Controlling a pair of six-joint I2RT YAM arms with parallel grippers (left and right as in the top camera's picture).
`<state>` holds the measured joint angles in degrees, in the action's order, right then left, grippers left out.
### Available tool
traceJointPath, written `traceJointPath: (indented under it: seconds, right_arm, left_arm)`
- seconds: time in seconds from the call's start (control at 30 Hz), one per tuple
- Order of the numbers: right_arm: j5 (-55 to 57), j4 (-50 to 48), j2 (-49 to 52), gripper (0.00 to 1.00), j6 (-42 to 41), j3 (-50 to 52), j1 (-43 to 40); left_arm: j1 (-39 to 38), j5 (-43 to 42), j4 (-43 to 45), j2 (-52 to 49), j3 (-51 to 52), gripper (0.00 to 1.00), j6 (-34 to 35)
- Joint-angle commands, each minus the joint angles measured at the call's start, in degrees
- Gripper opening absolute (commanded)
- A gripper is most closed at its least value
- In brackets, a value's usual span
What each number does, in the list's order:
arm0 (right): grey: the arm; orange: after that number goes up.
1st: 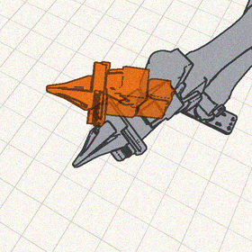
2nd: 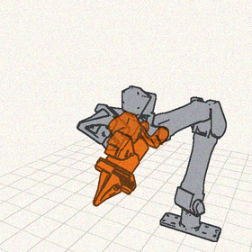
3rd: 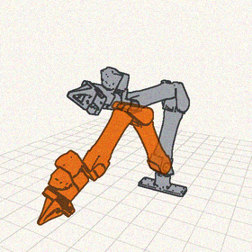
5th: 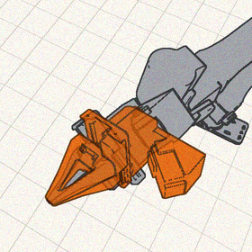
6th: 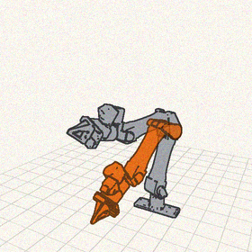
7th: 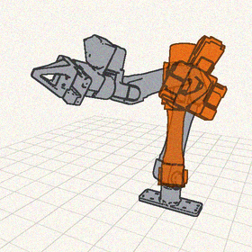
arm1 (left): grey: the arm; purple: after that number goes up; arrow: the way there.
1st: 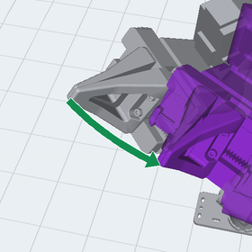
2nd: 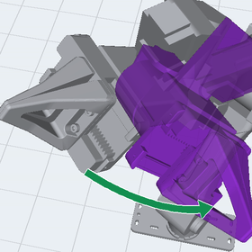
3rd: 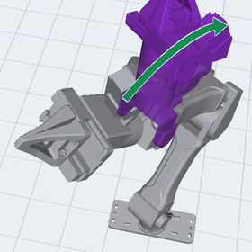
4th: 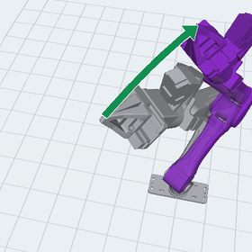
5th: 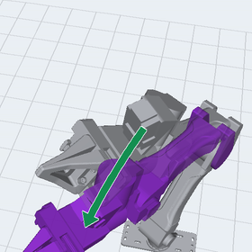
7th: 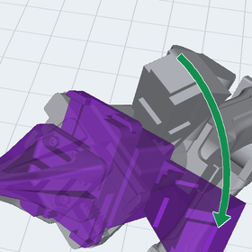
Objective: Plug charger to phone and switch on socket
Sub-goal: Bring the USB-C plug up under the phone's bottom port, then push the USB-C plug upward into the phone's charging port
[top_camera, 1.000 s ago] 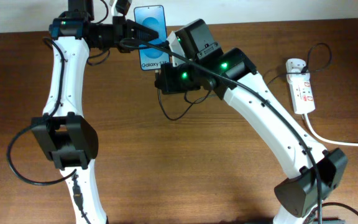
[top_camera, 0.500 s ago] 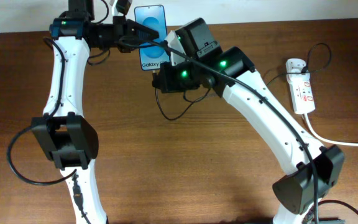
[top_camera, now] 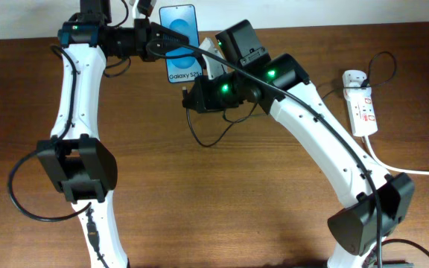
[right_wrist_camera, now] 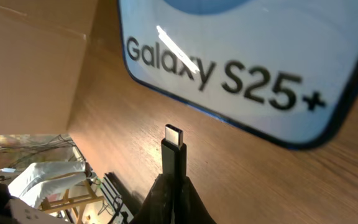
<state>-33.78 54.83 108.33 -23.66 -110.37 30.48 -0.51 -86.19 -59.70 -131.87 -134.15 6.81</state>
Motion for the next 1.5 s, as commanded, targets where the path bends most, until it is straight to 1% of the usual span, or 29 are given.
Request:
traceJointPath:
  seconds: [0.0, 0.13, 0.27, 0.33, 0.5, 1.13, 1.23, 1.47]
  right_arm:
    - [2.7, 0.3, 0.4, 0.04, 0.7, 0.3, 0.3]
    - [4.5, 0.2, 0.4, 0.04, 0.7, 0.3, 0.3]
    - [4.5, -0.3, 0.4, 0.04, 0.7, 0.3, 0.3]
    - [4.5, -0.3, 0.4, 0.04, 0.7, 0.3, 0.3]
    - [4.5, -1.1, 0.4, 0.04, 0.6, 0.3, 0.3]
    - [4.5, -2.8, 0.4, 0.04, 0.9, 0.3, 0.3]
    - [7.3, -2.8, 0.4, 0.04, 0.7, 0.3, 1.6]
    - [9.1, -2.8, 0.4, 0.04, 0.7, 0.3, 1.6]
  left_arm:
    - [0.4, -0.5, 0.3, 2.0, -1.2, 0.0, -1.1]
    - [0.4, -3.6, 0.3, 2.0, -1.2, 0.0, -1.1]
    - [0.4, -3.4, 0.3, 2.0, -1.2, 0.0, -1.1]
    - [0.4, -0.8, 0.3, 2.0, -1.2, 0.0, -1.1]
    - [0.4, -3.0, 0.1, 2.0, -1.2, 0.0, -1.1]
    - [-0.1, -3.0, 0.1, 2.0, -1.2, 0.0, -1.1]
    - [-0.2, -3.0, 0.1, 2.0, -1.2, 0.0, -1.1]
    - [-0.2, -3.0, 0.1, 2.0, -1.2, 0.0, -1.1]
